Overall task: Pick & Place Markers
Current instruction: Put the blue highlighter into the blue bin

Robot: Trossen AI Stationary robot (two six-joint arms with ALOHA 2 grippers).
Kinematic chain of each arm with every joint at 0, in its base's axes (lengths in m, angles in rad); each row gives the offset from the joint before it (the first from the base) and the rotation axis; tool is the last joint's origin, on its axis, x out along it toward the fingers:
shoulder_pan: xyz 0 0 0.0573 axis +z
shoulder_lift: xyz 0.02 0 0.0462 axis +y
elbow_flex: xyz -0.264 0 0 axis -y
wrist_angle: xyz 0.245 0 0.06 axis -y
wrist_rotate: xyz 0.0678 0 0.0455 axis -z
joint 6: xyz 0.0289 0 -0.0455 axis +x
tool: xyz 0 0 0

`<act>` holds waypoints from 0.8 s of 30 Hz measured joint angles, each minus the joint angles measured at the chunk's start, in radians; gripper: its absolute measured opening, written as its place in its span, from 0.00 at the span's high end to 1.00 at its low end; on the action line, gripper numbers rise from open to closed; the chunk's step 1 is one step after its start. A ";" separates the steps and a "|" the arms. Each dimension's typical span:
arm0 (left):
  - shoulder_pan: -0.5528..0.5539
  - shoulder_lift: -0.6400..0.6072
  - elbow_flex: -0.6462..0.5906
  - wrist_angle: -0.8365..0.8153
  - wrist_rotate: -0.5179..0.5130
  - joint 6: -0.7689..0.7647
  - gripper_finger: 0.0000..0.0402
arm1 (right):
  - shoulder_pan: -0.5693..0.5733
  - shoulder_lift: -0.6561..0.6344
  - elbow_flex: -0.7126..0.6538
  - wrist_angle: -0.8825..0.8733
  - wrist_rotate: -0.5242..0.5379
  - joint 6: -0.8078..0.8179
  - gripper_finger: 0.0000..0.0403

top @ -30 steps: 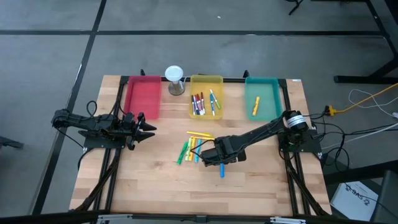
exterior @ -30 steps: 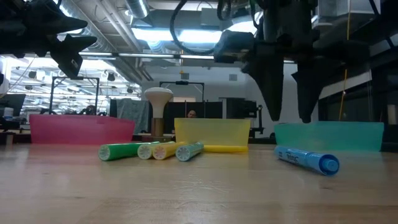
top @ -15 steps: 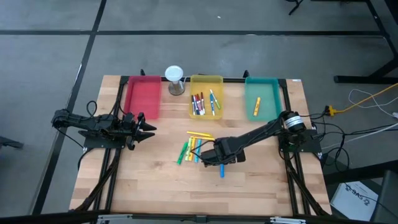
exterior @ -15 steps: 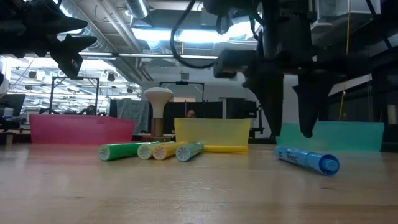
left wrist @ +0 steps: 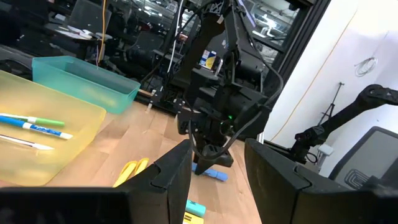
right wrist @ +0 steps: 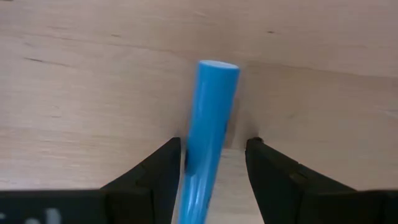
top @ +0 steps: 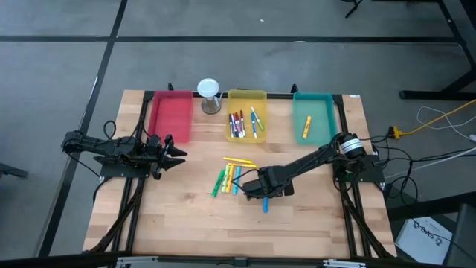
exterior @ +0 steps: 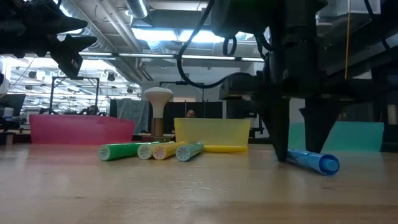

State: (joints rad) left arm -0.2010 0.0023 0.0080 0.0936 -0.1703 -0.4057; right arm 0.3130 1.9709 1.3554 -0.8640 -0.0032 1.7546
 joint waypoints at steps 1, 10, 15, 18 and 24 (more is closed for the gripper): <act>0.000 0.000 0.000 0.000 0.000 0.000 0.64 | 0.000 -0.002 -0.010 0.008 0.000 0.000 0.56; 0.000 0.000 0.000 0.000 0.000 0.000 0.64 | 0.000 -0.007 -0.055 0.055 -0.001 -0.005 0.56; 0.000 0.000 0.000 0.000 0.000 0.000 0.64 | 0.000 -0.006 -0.060 0.066 -0.001 -0.008 0.56; 0.000 0.000 0.000 0.000 0.000 0.000 0.64 | 0.000 -0.005 -0.061 0.075 -0.001 -0.009 0.59; 0.000 0.000 0.000 0.000 0.000 0.000 0.64 | 0.000 -0.003 -0.061 0.084 0.002 -0.014 0.72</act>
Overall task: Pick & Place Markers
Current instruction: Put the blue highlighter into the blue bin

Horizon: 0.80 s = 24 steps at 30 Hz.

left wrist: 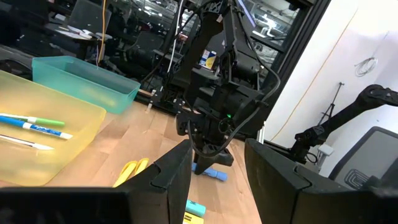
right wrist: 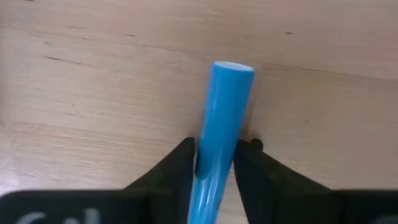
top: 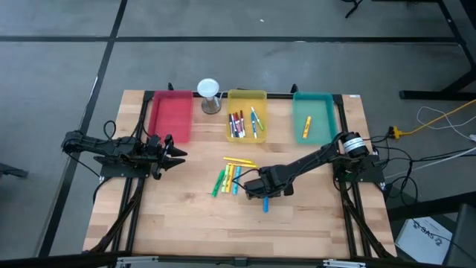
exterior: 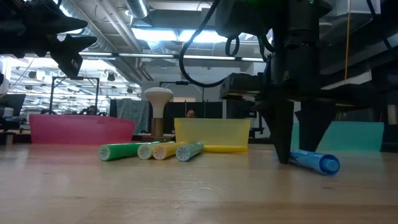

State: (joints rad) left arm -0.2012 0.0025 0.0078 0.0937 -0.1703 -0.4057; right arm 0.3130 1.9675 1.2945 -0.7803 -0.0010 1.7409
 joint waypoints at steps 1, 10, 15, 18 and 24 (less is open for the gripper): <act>0.000 0.000 0.000 0.000 0.000 0.000 0.64 | 0.000 0.000 0.000 0.002 0.000 0.000 0.76; 0.000 0.000 0.000 0.000 0.000 0.000 0.64 | 0.000 0.001 0.000 0.000 -0.001 -0.026 0.84; 0.000 0.000 0.000 0.000 0.000 0.000 0.64 | 0.000 0.001 0.000 0.000 -0.002 -0.026 0.84; 0.000 0.000 0.000 0.000 0.000 0.000 0.64 | 0.000 0.001 0.001 -0.002 -0.002 -0.027 0.84; 0.000 0.000 0.000 0.000 0.000 0.000 0.64 | 0.000 0.006 0.050 -0.066 0.012 -0.057 0.84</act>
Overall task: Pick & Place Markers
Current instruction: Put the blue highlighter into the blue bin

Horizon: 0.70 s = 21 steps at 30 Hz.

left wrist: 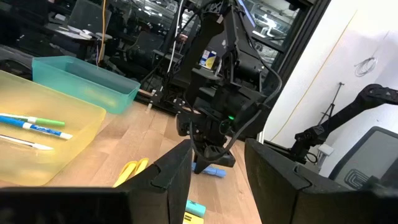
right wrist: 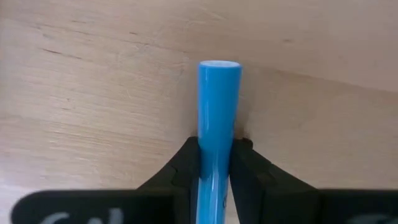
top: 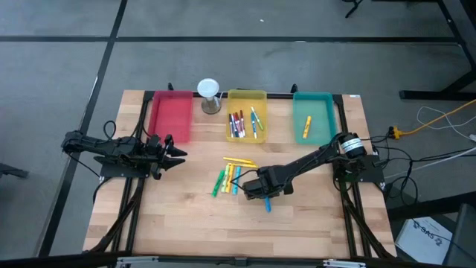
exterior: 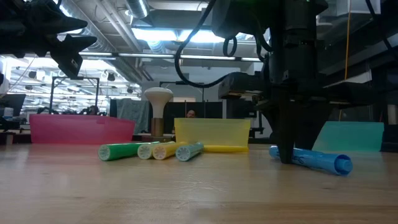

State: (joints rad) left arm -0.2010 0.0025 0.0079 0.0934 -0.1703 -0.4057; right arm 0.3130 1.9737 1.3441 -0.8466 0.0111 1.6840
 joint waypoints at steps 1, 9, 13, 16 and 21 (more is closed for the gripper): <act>0.000 0.000 0.000 0.000 0.000 0.000 0.64 | 0.000 0.001 0.008 -0.013 0.006 -0.011 0.84; 0.000 0.000 0.000 0.000 0.000 0.000 0.64 | -0.001 0.003 0.095 -0.169 0.027 -0.047 0.84; 0.000 0.000 0.000 0.000 0.000 0.000 0.64 | -0.007 0.001 0.130 -0.231 0.031 -0.047 0.84; 0.000 0.000 0.000 0.000 0.000 0.000 0.64 | -0.016 0.001 0.159 -0.281 0.031 -0.048 0.84; 0.000 0.000 0.000 0.000 0.000 0.000 0.64 | -0.041 -0.001 0.217 -0.377 0.045 -0.059 0.84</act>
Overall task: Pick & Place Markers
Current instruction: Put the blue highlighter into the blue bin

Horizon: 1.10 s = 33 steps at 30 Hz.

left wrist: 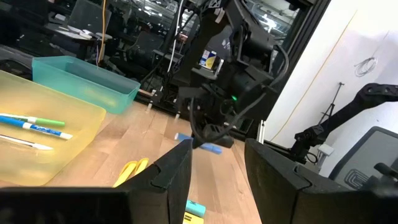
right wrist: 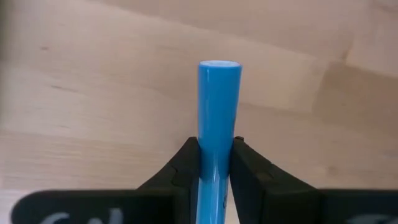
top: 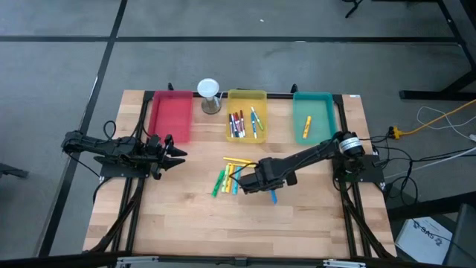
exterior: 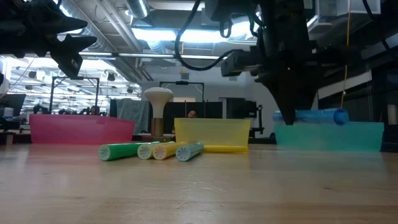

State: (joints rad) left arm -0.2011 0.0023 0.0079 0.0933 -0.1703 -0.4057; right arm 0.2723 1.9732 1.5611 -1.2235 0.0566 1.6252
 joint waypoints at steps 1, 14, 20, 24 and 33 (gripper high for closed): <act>0.000 0.000 0.000 0.000 0.000 0.000 0.64 | -0.006 0.000 0.012 -0.015 0.002 -0.007 0.84; 0.000 0.000 0.000 0.000 0.000 0.000 0.64 | -0.131 -0.099 -0.012 -0.172 0.071 -0.085 0.84; 0.000 0.000 0.000 0.000 0.000 0.000 0.64 | -0.232 -0.203 -0.104 -0.209 0.134 -0.181 0.84; 0.000 0.000 0.000 0.000 0.000 0.000 0.64 | -0.313 -0.283 -0.157 -0.215 0.198 -0.266 0.84; 0.000 0.000 0.000 0.000 0.000 0.000 0.64 | -0.535 -0.459 -0.258 -0.196 0.293 -0.495 0.84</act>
State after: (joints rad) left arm -0.2012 0.0025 0.0080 0.0934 -0.1703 -0.4057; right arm -0.2623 1.5142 1.3029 -1.4192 0.3500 1.1301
